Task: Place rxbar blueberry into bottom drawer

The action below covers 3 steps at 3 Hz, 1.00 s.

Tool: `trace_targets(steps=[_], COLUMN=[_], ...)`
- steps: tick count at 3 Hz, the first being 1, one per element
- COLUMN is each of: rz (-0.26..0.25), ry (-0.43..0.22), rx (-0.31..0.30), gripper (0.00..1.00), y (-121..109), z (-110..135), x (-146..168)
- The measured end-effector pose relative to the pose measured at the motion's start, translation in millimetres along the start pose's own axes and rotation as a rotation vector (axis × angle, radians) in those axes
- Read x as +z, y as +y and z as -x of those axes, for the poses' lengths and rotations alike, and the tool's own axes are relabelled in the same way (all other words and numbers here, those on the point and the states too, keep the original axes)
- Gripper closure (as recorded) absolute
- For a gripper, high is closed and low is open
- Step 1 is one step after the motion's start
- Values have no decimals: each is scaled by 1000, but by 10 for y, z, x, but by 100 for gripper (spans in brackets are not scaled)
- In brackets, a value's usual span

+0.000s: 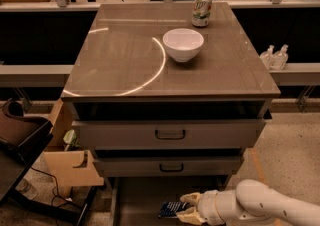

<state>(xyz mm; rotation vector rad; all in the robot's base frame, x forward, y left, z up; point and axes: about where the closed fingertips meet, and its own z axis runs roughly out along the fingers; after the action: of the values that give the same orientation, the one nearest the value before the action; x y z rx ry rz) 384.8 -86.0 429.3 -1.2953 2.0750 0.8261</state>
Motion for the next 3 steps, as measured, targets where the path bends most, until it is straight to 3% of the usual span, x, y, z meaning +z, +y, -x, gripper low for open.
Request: trace_targets(steps=[2,3], rz=[35,62], ry=[-52,-106], rx=[41,91], gripper=[100,100], y=[-112,-235], z=[-124,-302], x=[375,839])
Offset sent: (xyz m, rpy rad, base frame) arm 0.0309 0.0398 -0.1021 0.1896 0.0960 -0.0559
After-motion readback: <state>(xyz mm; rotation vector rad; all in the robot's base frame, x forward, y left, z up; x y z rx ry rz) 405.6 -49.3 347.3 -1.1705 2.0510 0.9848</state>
